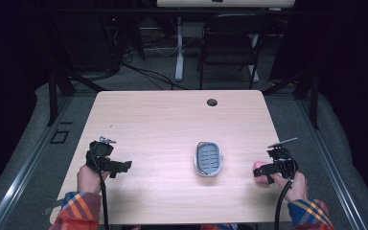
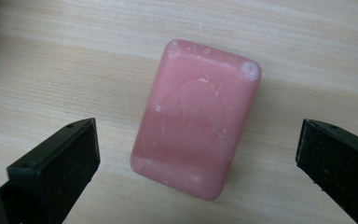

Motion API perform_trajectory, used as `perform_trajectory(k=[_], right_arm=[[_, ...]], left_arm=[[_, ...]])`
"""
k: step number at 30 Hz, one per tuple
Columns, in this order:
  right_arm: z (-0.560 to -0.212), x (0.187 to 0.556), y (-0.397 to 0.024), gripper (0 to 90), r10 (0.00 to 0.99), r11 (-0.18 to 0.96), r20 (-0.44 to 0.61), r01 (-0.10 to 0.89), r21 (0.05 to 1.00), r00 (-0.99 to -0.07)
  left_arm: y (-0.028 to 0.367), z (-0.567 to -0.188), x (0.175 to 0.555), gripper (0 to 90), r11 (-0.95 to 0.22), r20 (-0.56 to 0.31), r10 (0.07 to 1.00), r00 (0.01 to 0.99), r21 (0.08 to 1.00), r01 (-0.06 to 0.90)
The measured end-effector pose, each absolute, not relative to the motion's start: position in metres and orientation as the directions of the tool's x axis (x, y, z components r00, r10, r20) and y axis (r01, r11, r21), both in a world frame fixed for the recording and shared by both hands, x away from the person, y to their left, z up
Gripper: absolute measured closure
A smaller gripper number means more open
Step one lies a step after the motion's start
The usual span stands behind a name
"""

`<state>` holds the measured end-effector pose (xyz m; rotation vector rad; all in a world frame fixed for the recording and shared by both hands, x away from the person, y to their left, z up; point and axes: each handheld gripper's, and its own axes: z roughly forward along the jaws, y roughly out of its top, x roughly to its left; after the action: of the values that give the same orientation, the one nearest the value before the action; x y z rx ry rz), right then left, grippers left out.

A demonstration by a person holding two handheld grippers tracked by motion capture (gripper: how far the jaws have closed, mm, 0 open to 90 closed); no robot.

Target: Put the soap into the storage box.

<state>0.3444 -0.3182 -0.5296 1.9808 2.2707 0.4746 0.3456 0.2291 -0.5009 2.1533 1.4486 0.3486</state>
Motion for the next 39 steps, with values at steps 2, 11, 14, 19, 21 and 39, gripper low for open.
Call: perform_trajectory(k=[2, 11, 14, 19, 21, 39], right_arm=[[-0.531, 0.347, -0.316, 0.0, 0.980, 0.111, 0.131, 0.953, 0.281, -0.153], [-0.533, 0.354, -0.308, 10.9, 0.985, 0.106, 0.102, 0.962, 0.251, -0.136], [-0.534, 0.354, -0.306, 14.8, 0.984, 0.122, 0.094, 0.963, 0.242, -0.149], [-0.536, 0.355, -0.304, 19.7, 0.986, 0.113, 0.092, 0.961, 0.251, -0.140], [-0.536, 0.357, -0.303, 22.0, 0.987, 0.120, 0.078, 0.966, 0.231, -0.141], [-0.540, 0.361, -0.303, 33.2, 0.988, 0.125, 0.066, 0.973, 0.194, -0.140]], left_arm=[[0.229, -0.501, 0.346, 0.0, -0.298, -0.073, 0.914, 0.399, 0.547, 0.782], [0.229, -0.501, 0.346, 0.0, -0.304, -0.069, 0.912, 0.404, 0.547, 0.780], [0.229, -0.501, 0.346, 0.0, -0.307, -0.071, 0.910, 0.408, 0.545, 0.780], [0.229, -0.501, 0.346, 0.0, -0.308, -0.073, 0.909, 0.409, 0.544, 0.781], [0.228, -0.501, 0.346, 0.0, -0.307, -0.073, 0.910, 0.409, 0.544, 0.780], [0.228, -0.501, 0.346, 0.0, -0.316, -0.066, 0.908, 0.413, 0.538, 0.781]])
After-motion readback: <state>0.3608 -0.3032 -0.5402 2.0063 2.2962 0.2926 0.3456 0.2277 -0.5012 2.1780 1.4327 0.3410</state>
